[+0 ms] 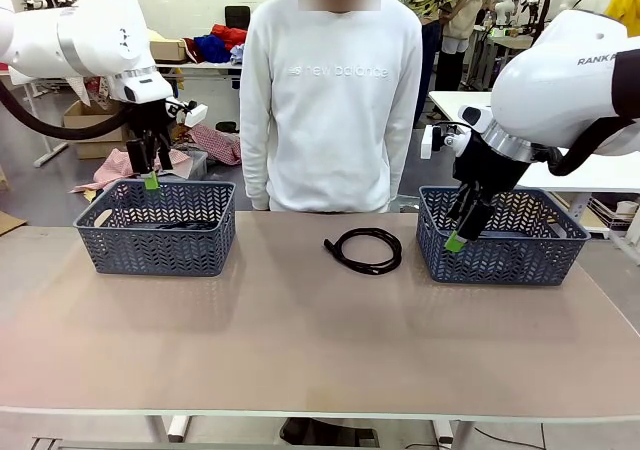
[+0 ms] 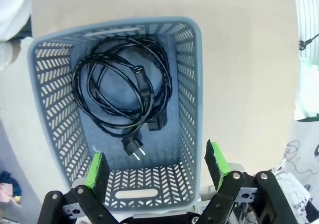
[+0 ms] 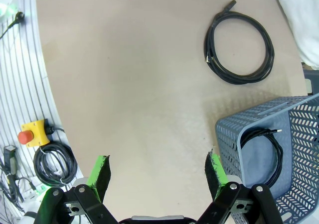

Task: Organize the cables according to human instructions.
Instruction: Pick up a bundle of cables and place it in the basket indicated by the human.

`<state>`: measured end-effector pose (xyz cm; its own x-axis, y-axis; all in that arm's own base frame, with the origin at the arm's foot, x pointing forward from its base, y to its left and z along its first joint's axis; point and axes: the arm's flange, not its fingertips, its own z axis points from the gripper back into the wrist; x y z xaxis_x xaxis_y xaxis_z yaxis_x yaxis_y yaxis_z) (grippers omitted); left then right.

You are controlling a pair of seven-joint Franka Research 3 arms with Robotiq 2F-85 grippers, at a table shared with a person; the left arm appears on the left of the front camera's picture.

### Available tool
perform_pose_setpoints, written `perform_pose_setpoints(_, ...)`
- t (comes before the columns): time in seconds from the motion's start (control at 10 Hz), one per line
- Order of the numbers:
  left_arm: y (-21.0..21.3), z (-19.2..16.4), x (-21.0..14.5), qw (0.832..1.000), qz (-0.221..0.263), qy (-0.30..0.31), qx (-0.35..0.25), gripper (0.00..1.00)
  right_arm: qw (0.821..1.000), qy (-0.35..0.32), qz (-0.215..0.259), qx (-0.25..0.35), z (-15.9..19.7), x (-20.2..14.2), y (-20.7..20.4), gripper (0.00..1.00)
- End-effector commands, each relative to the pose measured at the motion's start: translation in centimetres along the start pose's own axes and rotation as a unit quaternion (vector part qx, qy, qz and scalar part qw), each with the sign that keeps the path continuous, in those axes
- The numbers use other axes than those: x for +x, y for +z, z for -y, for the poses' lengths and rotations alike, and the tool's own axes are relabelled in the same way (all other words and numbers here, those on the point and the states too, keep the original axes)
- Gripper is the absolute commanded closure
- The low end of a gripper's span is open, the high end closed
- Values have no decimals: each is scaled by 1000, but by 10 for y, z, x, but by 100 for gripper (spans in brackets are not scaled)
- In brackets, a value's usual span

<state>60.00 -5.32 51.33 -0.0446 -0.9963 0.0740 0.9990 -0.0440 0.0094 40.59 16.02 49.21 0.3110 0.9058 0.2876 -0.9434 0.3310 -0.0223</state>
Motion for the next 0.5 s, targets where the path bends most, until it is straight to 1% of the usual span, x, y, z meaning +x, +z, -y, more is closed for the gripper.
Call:
perform_pose_setpoints(0.0, -5, 1, -1, 1000, -5, -1, -3, 0, 1000, 0, -1, -1, 0, 3, 2, 0)
perform_pose_setpoints(0.4, -4, 0, -1, 1000, -1, 0, -4, 0, 1000, 0, -1, -1, 0, 3, 2, 0)
